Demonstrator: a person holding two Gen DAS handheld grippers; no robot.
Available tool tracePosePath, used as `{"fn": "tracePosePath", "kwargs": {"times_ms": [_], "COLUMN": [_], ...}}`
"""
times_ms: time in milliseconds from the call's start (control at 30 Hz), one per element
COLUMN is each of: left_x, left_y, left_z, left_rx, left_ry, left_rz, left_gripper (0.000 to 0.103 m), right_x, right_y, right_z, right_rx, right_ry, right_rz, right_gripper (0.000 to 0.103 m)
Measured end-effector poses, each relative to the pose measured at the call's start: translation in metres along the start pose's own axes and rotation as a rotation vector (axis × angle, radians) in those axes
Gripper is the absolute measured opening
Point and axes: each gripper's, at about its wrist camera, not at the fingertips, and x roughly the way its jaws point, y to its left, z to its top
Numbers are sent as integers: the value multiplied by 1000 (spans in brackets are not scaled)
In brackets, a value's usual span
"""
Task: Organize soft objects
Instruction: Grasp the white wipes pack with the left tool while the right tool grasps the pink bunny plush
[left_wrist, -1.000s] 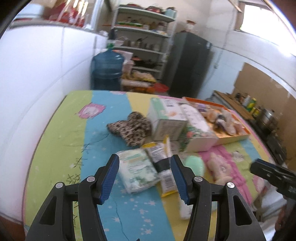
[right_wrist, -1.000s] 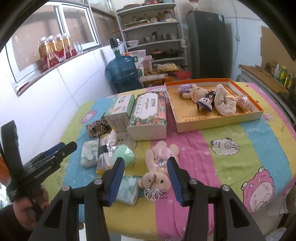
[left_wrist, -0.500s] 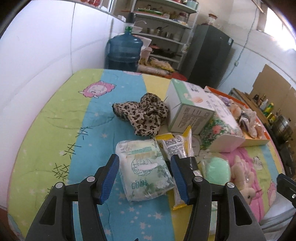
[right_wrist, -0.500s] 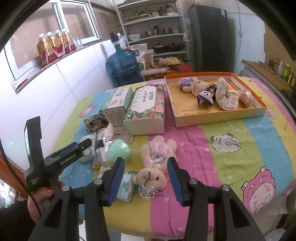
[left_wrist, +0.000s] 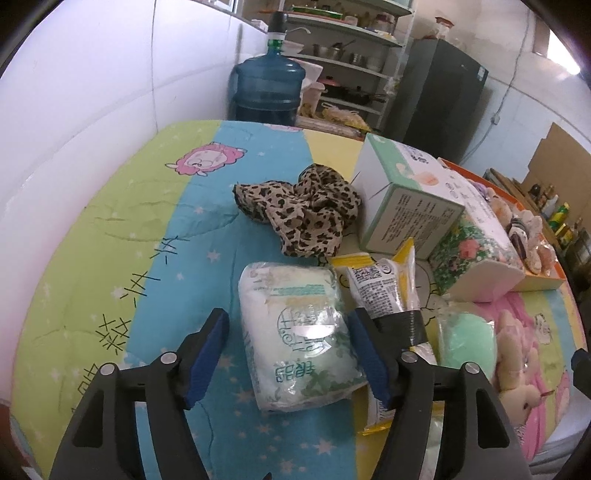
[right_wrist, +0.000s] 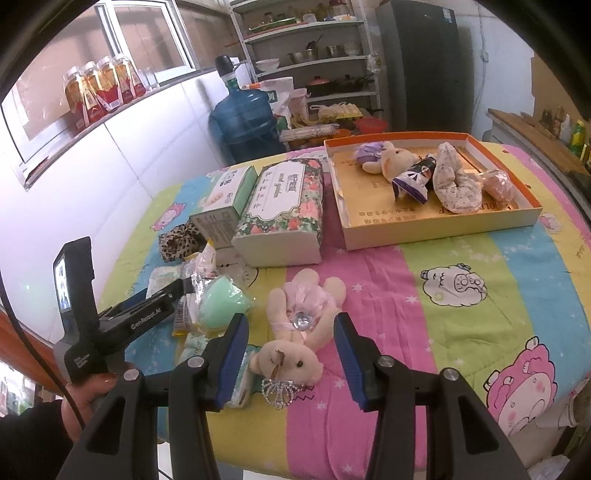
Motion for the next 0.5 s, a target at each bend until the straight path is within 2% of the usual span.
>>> {"fn": "tracePosePath", "kwargs": {"times_ms": [233, 267, 300, 333, 500], "left_x": [4, 4, 4, 3, -1], "left_y": [2, 3, 4, 4, 14], "left_z": [-1, 0, 0, -1, -1], "left_rx": [12, 16, 24, 28, 15], "left_ry": [-16, -17, -22, -25, -19], "left_rz": [-15, -20, -31, -39, -91], "left_gripper": [70, 68, 56, 53, 46], "right_x": [10, 12, 13, 14, 19], "right_y": [1, 2, 3, 5, 9], "right_z": [-2, -3, -3, -3, -5], "right_rx": [1, 1, -1, -4, -8], "right_ry": [27, 32, 35, 37, 45], "right_rz": [9, 12, 14, 14, 13], "right_gripper": [48, 48, 48, 48, 48]}}
